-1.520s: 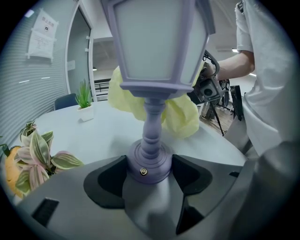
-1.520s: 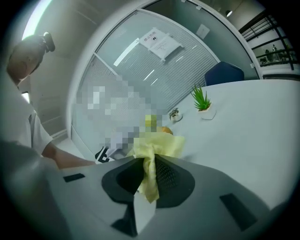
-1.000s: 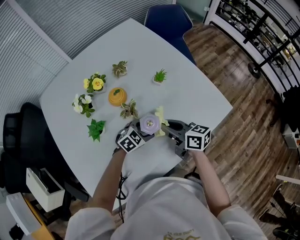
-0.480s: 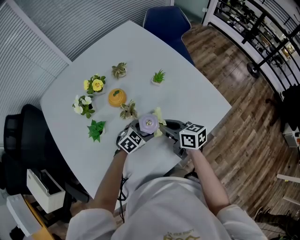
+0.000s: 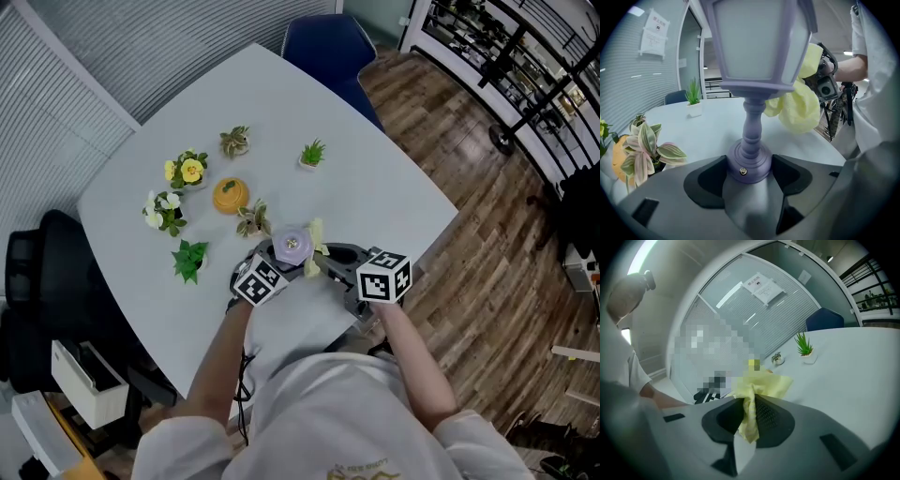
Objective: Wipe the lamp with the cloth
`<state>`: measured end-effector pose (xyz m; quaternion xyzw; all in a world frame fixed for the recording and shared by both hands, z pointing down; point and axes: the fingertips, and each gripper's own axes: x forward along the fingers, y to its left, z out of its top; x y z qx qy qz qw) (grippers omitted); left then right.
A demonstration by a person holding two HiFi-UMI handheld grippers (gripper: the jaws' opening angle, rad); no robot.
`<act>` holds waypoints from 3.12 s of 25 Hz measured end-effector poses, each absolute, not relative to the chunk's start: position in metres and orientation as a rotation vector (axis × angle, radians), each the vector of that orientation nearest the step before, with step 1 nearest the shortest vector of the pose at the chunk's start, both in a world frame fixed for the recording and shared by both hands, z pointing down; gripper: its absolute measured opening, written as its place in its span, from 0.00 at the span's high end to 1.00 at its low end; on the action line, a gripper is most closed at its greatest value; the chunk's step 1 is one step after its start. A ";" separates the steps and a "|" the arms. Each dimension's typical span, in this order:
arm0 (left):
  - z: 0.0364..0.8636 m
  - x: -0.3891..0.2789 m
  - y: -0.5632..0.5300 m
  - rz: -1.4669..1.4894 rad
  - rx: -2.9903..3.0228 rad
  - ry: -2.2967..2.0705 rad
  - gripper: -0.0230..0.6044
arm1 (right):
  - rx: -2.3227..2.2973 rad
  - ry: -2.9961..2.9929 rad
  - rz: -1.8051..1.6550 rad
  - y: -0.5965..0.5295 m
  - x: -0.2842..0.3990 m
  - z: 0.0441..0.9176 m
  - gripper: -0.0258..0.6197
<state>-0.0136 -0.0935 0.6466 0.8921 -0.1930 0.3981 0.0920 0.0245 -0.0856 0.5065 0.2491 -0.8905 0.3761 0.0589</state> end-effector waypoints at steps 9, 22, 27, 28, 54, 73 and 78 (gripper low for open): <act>0.648 -0.015 -0.091 1.191 2.641 -0.577 0.47 | 0.712 -2.724 1.117 -0.072 0.024 0.497 0.86; 0.647 -0.013 -0.092 1.185 2.654 -0.578 0.47 | 0.659 -2.766 1.120 -0.065 0.009 0.495 0.86; 0.646 -0.014 -0.091 1.184 2.655 -0.577 0.47 | 0.613 -2.785 1.107 -0.062 0.007 0.492 0.86; 0.646 -0.014 -0.091 1.184 2.655 -0.578 0.47 | 0.607 -2.788 1.106 -0.061 0.006 0.491 0.86; 0.646 -0.013 -0.092 1.176 2.660 -0.574 0.47 | 0.623 -2.663 1.120 -0.070 0.004 0.523 0.86; 0.645 -0.013 -0.092 1.176 2.662 -0.574 0.47 | 0.605 -2.536 1.036 -0.076 -0.011 0.554 0.86; 0.645 -0.013 -0.093 1.176 2.665 -0.574 0.47 | 0.590 -2.527 1.024 -0.079 -0.014 0.558 0.86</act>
